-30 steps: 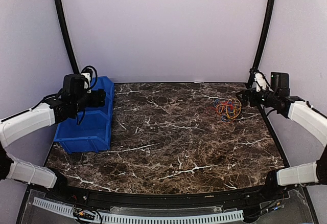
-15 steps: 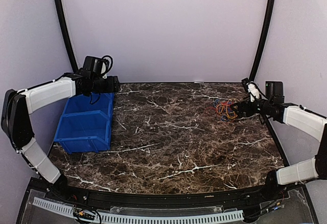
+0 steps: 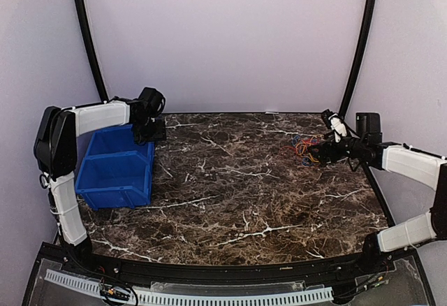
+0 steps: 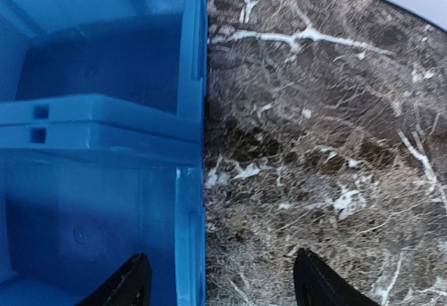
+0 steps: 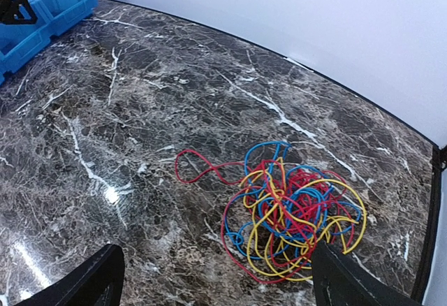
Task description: Untangle the cables
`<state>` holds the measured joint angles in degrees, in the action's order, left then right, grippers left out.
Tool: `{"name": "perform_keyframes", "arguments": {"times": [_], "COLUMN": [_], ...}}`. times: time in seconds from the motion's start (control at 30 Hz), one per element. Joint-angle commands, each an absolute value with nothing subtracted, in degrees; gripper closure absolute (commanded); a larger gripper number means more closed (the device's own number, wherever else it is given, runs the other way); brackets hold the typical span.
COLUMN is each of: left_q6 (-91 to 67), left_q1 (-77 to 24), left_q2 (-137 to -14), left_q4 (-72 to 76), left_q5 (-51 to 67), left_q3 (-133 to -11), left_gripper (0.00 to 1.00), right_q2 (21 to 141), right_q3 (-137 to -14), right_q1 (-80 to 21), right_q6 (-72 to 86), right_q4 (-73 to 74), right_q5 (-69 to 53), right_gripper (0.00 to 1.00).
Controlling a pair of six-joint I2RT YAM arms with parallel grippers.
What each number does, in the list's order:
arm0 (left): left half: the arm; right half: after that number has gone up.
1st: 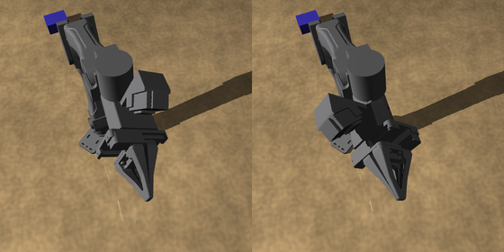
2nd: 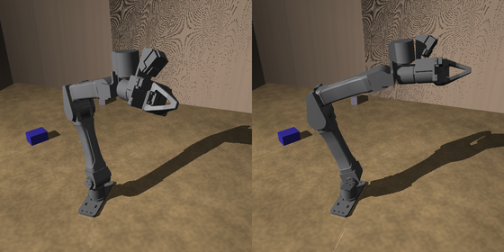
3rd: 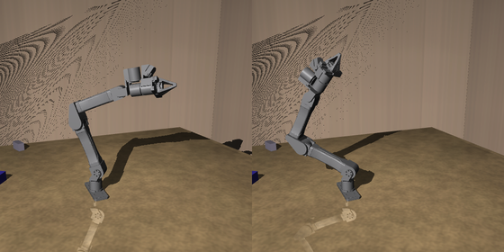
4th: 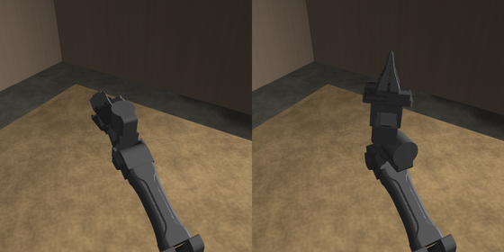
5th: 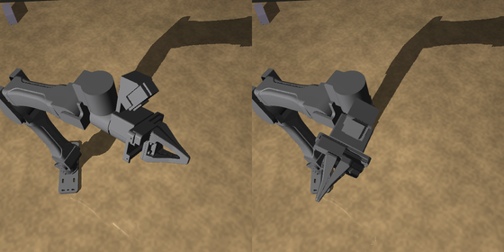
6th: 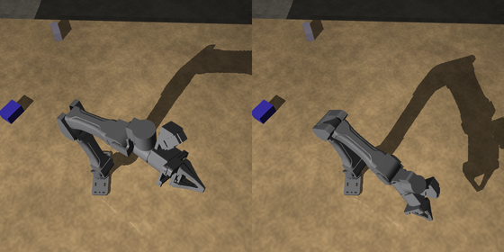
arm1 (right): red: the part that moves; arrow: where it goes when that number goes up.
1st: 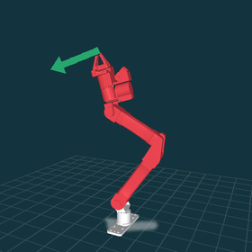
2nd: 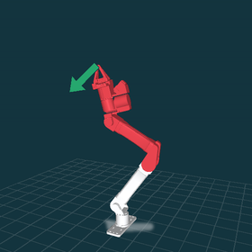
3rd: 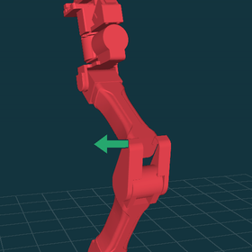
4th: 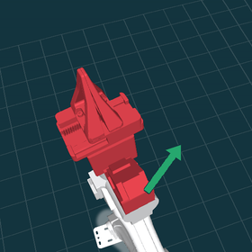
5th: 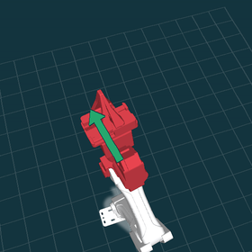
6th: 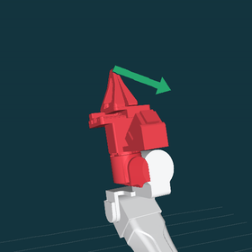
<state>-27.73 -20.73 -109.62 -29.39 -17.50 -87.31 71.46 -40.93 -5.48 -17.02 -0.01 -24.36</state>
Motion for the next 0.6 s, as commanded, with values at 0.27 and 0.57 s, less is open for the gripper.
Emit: {"name": "perform_keyframes", "arguments": {"times": [0.27, 0.57], "left_q6": [-28.4, -23.2], "left_q1": [-20.2, -20.3], "left_q2": [-117.1, -118.1], "left_q4": [-33.4, -30.1], "left_q5": [-18.0, -11.8], "left_q3": [-89.9, -89.3], "left_gripper": [0.38, 0.69], "right_q2": [72.6, 73.8], "right_q3": [-39.7, -39.9], "right_q1": [-8.5, -9.0], "right_q6": [-19.3, -19.5], "right_q4": [-2.5, -2.6], "right_q5": [-24.1, -23.6], "right_gripper": [0.08, 0.08]}}
